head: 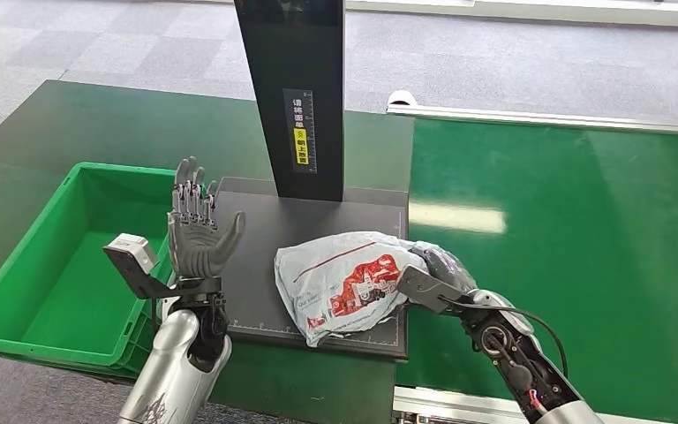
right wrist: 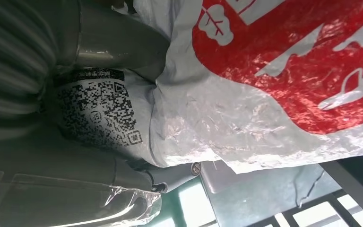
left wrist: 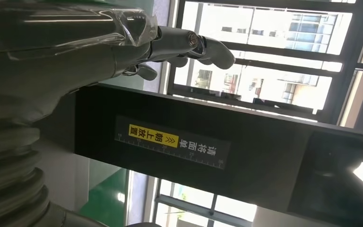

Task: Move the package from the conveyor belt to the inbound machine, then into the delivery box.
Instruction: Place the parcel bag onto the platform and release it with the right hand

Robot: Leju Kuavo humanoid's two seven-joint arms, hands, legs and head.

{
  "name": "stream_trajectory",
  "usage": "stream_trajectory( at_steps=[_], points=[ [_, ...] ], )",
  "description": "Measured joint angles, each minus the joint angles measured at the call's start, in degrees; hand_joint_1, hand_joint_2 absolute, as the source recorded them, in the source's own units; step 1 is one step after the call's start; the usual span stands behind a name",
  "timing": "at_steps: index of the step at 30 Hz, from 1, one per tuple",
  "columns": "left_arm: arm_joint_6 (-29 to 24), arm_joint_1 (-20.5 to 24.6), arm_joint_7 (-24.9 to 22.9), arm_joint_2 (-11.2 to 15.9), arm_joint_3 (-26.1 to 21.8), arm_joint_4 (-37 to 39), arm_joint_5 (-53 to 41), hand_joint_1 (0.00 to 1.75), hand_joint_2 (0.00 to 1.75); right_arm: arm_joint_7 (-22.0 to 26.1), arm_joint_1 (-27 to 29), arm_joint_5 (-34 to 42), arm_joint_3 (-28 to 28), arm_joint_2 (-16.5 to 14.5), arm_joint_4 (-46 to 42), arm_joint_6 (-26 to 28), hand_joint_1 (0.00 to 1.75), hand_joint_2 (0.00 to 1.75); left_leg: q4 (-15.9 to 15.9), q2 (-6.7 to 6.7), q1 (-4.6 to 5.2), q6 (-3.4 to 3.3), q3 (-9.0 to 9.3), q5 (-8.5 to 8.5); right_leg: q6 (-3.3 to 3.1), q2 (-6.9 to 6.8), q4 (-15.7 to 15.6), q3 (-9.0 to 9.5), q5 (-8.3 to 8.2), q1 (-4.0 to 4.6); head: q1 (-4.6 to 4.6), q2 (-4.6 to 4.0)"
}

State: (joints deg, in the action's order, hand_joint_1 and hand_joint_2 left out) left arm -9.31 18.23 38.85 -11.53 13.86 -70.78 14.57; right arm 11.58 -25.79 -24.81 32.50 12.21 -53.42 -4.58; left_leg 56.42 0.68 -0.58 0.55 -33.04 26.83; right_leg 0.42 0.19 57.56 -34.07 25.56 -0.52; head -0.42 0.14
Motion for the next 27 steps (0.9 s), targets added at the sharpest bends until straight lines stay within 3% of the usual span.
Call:
stream_trajectory(
  at_steps=[5,17,27],
  points=[
    [0.08,0.05,-0.09,-0.06,0.48,0.08,-0.1,0.0,1.75,3.17,0.15,-0.64,0.56,-0.74,-0.1,3.24,1.75,1.75,0.0,-0.01,0.0,0.0,0.01,0.0,0.0,0.02,0.0,0.0,0.0,0.0,0.01,0.01],
    [0.15,0.23,-0.1,-0.19,0.55,0.25,-0.12,0.0,1.75,3.7,0.24,-0.68,1.4,-1.42,-0.4,3.83,1.75,1.75,0.0,-0.02,0.0,0.0,0.01,0.0,0.0,0.03,0.0,0.0,0.0,0.0,0.01,-0.01],
    [0.2,0.81,-0.1,-0.32,1.33,0.71,-0.12,0.0,1.75,7.46,1.25,-3.55,1.5,-2.82,-1.83,8.38,1.72,1.75,0.0,-0.03,-0.01,0.0,0.02,0.0,0.0,0.05,0.0,-0.01,0.0,0.01,-0.01,0.0]
  ],
)
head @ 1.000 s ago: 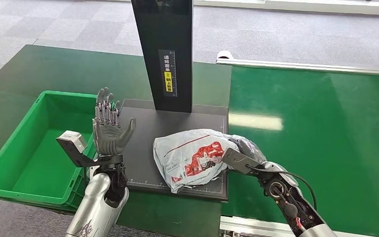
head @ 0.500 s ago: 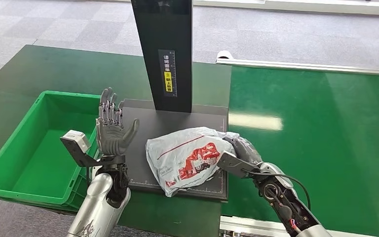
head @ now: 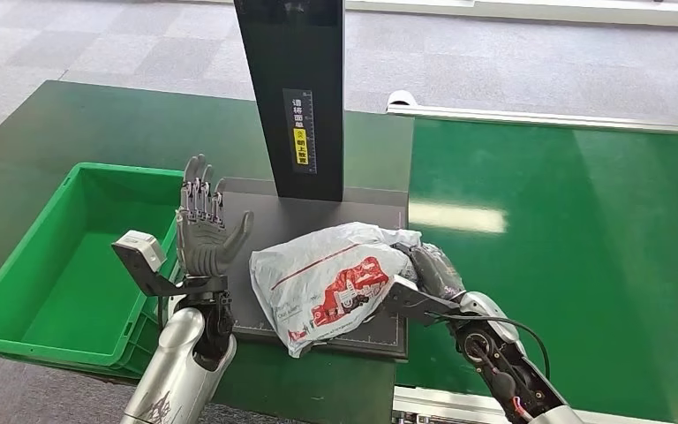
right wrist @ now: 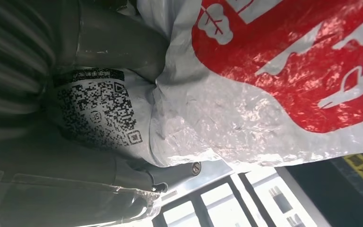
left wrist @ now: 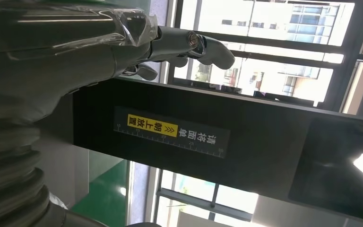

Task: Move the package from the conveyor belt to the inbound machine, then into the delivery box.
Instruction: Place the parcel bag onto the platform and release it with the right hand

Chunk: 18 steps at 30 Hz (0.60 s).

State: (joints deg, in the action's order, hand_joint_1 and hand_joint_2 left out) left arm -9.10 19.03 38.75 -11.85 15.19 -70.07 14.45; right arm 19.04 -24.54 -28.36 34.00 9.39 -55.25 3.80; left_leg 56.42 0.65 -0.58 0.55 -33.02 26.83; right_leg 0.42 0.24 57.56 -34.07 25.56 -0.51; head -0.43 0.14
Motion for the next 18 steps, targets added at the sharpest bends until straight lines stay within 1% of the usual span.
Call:
stream_trajectory(
  at_steps=[1,3,4,5,11,14,18],
  points=[
    [0.05,0.02,0.0,-0.02,0.01,0.01,0.0,0.0,1.75,0.43,0.12,-0.35,0.02,-0.13,-0.12,0.38,1.51,1.75,0.0,0.0,0.0,0.0,0.0,0.0,0.0,0.0,0.0,0.0,0.0,0.0,0.0,0.0],
    [0.19,0.07,-0.01,-0.03,0.02,0.03,0.0,0.0,1.75,1.39,0.27,-1.28,0.04,-0.38,-0.22,1.48,0.63,1.75,0.0,0.0,0.0,0.0,0.0,0.0,0.0,0.0,0.0,0.0,0.0,0.0,0.01,0.0],
    [0.27,0.09,-0.01,-0.04,0.02,0.05,0.0,0.0,1.75,1.82,0.31,-1.84,0.02,-0.5,-0.22,2.21,0.22,1.75,0.0,0.0,0.01,0.0,0.0,0.0,0.0,0.0,0.0,0.0,0.0,0.0,0.01,0.0],
    [0.37,0.09,-0.01,-0.05,0.03,0.07,0.0,0.0,1.75,2.2,0.34,-2.41,-0.02,-0.65,-0.22,3.02,0.0,1.75,0.0,0.0,0.01,0.0,0.0,0.0,0.0,0.0,0.0,0.0,0.0,-0.01,0.01,0.0],
    [0.65,0.09,-0.02,-0.08,0.04,0.13,-0.01,0.0,1.75,2.75,0.57,-3.55,-1.31,-1.78,-0.22,7.45,0.0,1.75,0.0,0.0,0.0,0.0,0.0,0.0,0.0,0.0,0.0,0.0,0.0,-0.01,0.0,0.0],
    [0.65,0.09,-0.13,-0.15,0.05,0.13,-0.07,0.0,1.75,3.96,0.8,-1.99,-2.68,-2.48,-0.52,9.51,0.0,1.75,0.0,0.0,0.0,0.0,0.0,0.0,0.0,0.0,0.0,0.0,0.0,0.0,0.0,0.01],
    [0.67,0.09,-0.21,-0.27,0.12,0.13,-0.1,0.0,1.75,6.14,1.26,1.01,-4.95,-3.37,-1.38,10.1,0.0,1.75,0.0,0.0,0.0,0.0,0.0,0.0,0.0,0.0,0.0,-0.01,0.0,0.0,0.0,0.0]
  ],
)
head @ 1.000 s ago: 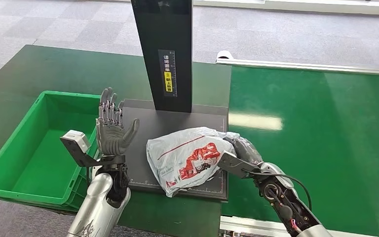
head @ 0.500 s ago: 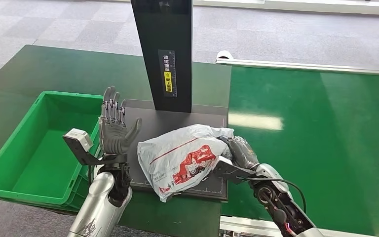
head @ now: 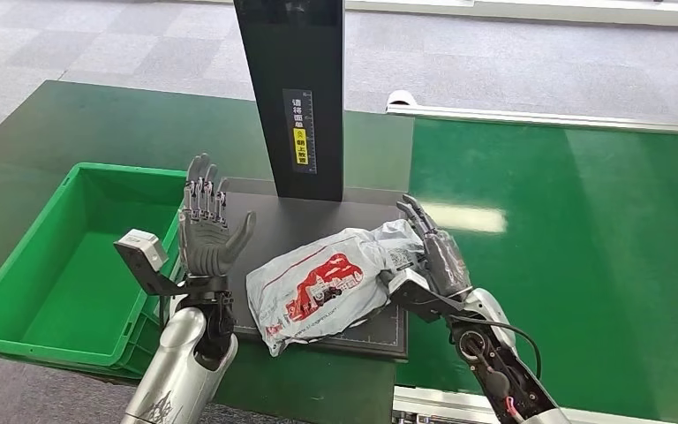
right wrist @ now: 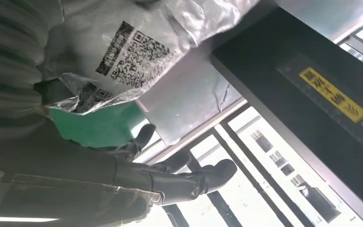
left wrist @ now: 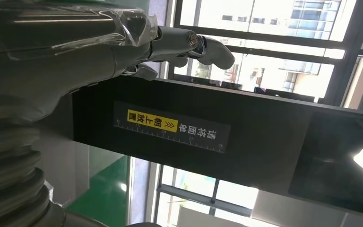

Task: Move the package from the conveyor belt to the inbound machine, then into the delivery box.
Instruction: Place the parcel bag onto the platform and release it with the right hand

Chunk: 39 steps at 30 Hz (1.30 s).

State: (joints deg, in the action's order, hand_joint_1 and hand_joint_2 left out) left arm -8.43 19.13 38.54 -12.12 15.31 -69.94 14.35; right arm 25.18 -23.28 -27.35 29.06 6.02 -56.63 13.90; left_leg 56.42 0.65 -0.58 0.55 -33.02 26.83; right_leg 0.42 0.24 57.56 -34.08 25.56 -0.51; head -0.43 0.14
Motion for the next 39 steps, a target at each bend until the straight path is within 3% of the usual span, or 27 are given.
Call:
stream_trajectory(
  at_steps=[19,21,25,33,36,39],
  points=[
    [0.06,0.06,-0.1,-0.38,0.46,0.13,-0.08,0.0,1.75,1.01,0.15,4.07,-4.46,-2.11,-0.66,-0.72,0.0,1.75,0.0,0.0,0.0,0.0,0.0,0.0,0.0,0.0,0.0,0.01,0.0,0.0,0.0,0.01],
    [0.06,0.06,-0.27,-0.39,0.47,0.15,-0.33,0.0,1.75,0.61,-0.09,6.65,-5.36,-2.76,-0.45,-3.7,0.0,1.75,0.0,0.0,0.0,0.0,0.0,0.0,0.0,0.0,0.0,0.01,0.0,0.0,0.01,0.01],
    [0.09,0.06,-0.6,-0.52,0.45,0.61,-0.92,0.0,1.75,-0.09,-0.39,17.01,-8.21,-4.25,0.73,-15.72,0.0,1.75,0.0,0.01,0.0,0.0,0.0,0.0,0.0,-0.01,0.0,0.01,0.0,0.0,0.01,0.01],
    [-1.75,0.59,-0.67,-0.79,0.65,2.16,-4.62,0.0,1.75,0.79,-0.61,30.68,-13.74,-5.84,2.31,-28.58,0.0,1.75,0.0,0.01,0.0,0.0,-0.01,0.0,0.0,0.0,0.0,0.0,0.0,0.0,0.0,0.01],
    [-3.04,0.99,-0.81,-0.78,1.23,3.09,-7.75,0.0,1.75,1.36,-0.82,35.17,-15.69,-6.08,2.4,-31.38,0.0,1.75,0.0,0.01,0.0,0.0,-0.01,0.0,0.0,-0.01,0.0,0.01,0.0,0.0,0.0,0.01],
    [-3.4,1.71,-1.99,-0.76,2.2,4.2,-10.76,0.0,1.75,1.83,-1.4,36.19,-17.19,-6.05,2.19,-29.95,0.0,1.75,0.0,0.0,0.01,0.0,0.0,-0.01,0.01,0.0,0.0,0.01,-0.02,0.0,0.01,0.01]
  ],
)
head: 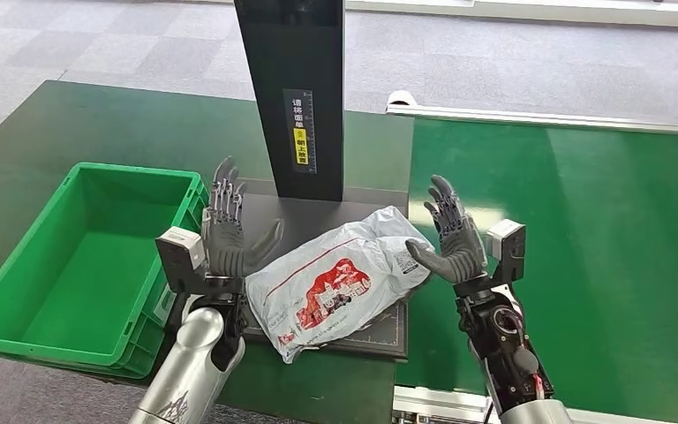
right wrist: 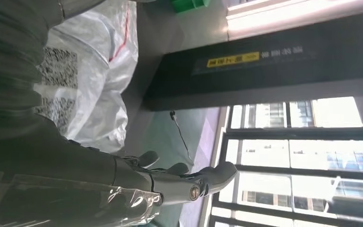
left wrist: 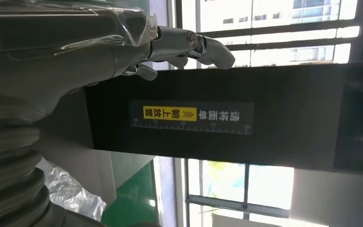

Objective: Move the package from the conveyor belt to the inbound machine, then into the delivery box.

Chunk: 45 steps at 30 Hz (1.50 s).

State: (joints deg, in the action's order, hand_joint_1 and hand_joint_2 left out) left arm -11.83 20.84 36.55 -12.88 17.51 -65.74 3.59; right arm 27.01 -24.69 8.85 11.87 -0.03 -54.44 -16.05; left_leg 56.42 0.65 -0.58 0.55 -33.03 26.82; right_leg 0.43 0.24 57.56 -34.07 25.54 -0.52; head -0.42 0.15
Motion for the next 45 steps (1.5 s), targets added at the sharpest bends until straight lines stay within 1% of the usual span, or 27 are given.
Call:
stream_trajectory(
  at_steps=[4,7,9,12,14,18,20,24,26,30,32,36,39,42,43,45],
  points=[
    [-1.96,0.81,-1.22,-0.13,0.85,0.8,-3.83,0.0,1.75,-0.99,-1.46,2.1,-2.19,0.27,-1.44,5.31,0.0,1.75,0.01,0.0,0.0,0.0,0.02,-0.01,0.01,0.0,0.0,0.0,-0.01,0.0,0.0,-0.01],
    [-3.03,0.84,-1.27,-0.23,0.85,0.82,-4.77,0.0,1.75,-4.81,-1.85,8.26,-4.89,0.27,-2.49,6.77,0.0,1.75,0.01,0.01,0.0,0.0,0.01,0.0,0.01,0.0,0.0,0.01,-0.01,0.0,-0.01,-0.01],
    [-3.0,0.81,-1.4,-0.23,0.76,0.82,-5.07,0.0,1.75,-9.11,-2.06,14.77,-6.8,0.12,-2.54,4.87,0.0,1.75,0.0,0.01,0.0,0.0,-0.01,0.0,0.0,0.0,0.0,0.01,-0.01,0.0,-0.02,-0.01],
    [-2.1,0.67,-1.67,-0.23,0.33,0.77,-4.91,0.0,1.75,-15.47,-2.78,25.17,-8.89,-0.31,-1.35,-0.56,0.0,1.75,0.0,0.0,-0.01,0.0,-0.02,0.0,0.0,0.01,0.0,0.0,-0.01,0.0,-0.02,-0.01],
    [-1.51,0.42,-1.91,-0.23,-0.09,0.59,-4.9,0.0,1.75,-16.91,-3.34,27.22,-9.24,-0.45,-0.17,-2.37,0.0,1.75,0.0,0.0,-0.01,0.0,-0.01,0.0,0.0,0.0,0.0,0.0,-0.01,0.01,-0.01,0.0],
    [-0.96,-0.69,-2.23,-0.19,-0.83,-0.21,-5.32,0.0,1.75,-16.64,-3.48,24.93,-8.23,-0.05,0.76,-2.89,0.0,0.0,0.0,0.0,-0.01,0.0,-0.01,0.0,0.0,-0.01,0.0,0.0,0.0,0.01,-0.01,-0.01],
    [-0.76,-1.08,-2.31,-0.17,-1.0,-0.48,-5.4,0.0,1.75,-16.0,-3.35,23.62,-7.7,0.24,0.88,-2.07,0.0,0.0,0.0,0.0,-0.01,0.0,-0.01,0.0,0.0,-0.01,0.0,0.0,0.0,0.01,-0.01,-0.02],
    [-0.27,-1.84,-2.37,-0.13,-1.13,-0.91,-5.81,0.0,1.75,-14.22,-1.83,19.17,-6.29,0.9,-0.61,2.19,0.0,1.75,0.0,0.02,0.0,0.0,-0.02,0.0,0.01,-0.01,0.0,-0.01,0.01,0.0,0.0,-0.01],
    [-0.18,-1.98,-2.31,-0.09,-1.18,-0.91,-5.82,0.0,1.75,-13.94,-0.86,17.22,-5.87,1.16,-1.91,5.06,0.0,1.75,0.0,0.01,0.0,0.0,-0.02,0.01,0.0,-0.01,0.0,-0.01,0.01,0.0,-0.01,-0.01],
    [-1.32,-2.44,-2.11,-0.04,-1.03,-0.85,-5.44,0.0,1.75,-13.86,1.35,8.54,-4.77,1.68,-5.43,15.17,0.0,1.75,0.0,0.01,0.0,0.0,-0.02,0.01,0.0,0.0,0.0,-0.01,0.01,0.0,-0.01,-0.01],
    [-1.73,-2.82,-2.11,-0.03,-0.89,-0.86,-5.5,0.0,1.75,-13.86,2.21,5.87,-3.98,2.02,-7.08,17.4,0.0,1.75,0.0,-0.02,0.0,0.0,-0.02,0.01,0.0,0.03,0.0,-0.02,0.01,0.0,-0.01,-0.01],
    [-1.01,-3.01,-2.62,0.01,-0.53,-0.93,-5.43,0.0,1.75,-13.78,3.21,4.08,-3.13,2.45,-9.29,18.34,0.0,1.75,0.0,-0.03,0.0,0.0,-0.01,0.01,0.0,0.04,0.0,-0.02,0.01,0.0,-0.01,-0.01],
    [3.4,-3.23,-4.14,0.18,0.41,-1.65,-4.42,0.0,1.75,-13.0,3.52,2.41,-2.61,2.87,-10.5,16.88,0.0,1.75,0.0,-0.02,0.0,0.0,-0.01,0.0,0.0,0.04,0.0,-0.01,0.01,0.0,-0.01,-0.01],
    [8.88,-3.72,-5.86,0.46,2.69,-3.77,-4.86,0.0,1.75,-11.88,3.45,0.04,-2.49,3.45,-10.77,15.43,0.0,1.75,0.0,-0.02,0.0,0.0,-0.02,0.01,0.0,0.03,0.0,-0.01,0.01,-0.01,0.0,-0.01],
    [9.68,-3.84,-6.47,0.54,3.74,-4.5,-5.96,0.0,1.75,-11.66,3.43,-0.82,-2.49,3.57,-10.78,15.42,0.0,1.75,0.0,-0.02,0.01,0.0,-0.02,0.01,0.0,0.03,0.0,-0.01,0.01,-0.01,0.0,-0.01],
    [9.34,-3.88,-8.06,0.65,6.03,-5.47,-9.8,0.0,1.75,-11.51,3.48,-2.01,-2.5,3.69,-10.82,15.62,0.0,1.75,0.0,-0.01,0.01,0.0,-0.02,0.01,0.0,0.03,-0.01,-0.02,0.01,-0.01,-0.01,-0.01]
  ],
)
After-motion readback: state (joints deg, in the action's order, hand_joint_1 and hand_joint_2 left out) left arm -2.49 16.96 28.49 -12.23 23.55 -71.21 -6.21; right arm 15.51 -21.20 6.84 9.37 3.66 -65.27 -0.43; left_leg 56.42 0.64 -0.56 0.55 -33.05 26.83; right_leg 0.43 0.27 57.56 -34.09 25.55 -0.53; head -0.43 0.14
